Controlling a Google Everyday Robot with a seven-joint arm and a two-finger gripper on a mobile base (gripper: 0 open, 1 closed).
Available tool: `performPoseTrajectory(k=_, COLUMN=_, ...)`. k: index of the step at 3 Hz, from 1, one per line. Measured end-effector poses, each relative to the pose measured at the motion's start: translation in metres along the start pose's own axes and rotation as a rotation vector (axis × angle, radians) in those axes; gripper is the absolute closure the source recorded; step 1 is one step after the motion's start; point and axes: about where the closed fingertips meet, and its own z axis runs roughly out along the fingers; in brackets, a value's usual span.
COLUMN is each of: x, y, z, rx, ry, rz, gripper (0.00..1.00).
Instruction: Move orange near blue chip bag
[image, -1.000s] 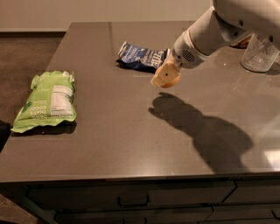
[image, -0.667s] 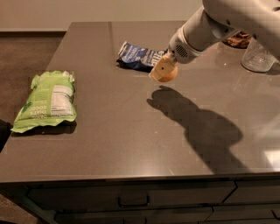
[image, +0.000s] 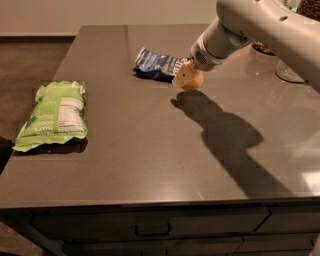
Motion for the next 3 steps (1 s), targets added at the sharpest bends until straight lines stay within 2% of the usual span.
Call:
performPoseTrajectory(k=1, x=0.018, y=-0.021, z=0.019, rx=0.037, ry=0.008, rz=0.09, gripper=0.98)
performPoseTrajectory(k=3, x=0.028, y=-0.027, z=0.03, rx=0.038, ry=0.003, rz=0.152, gripper=0.53)
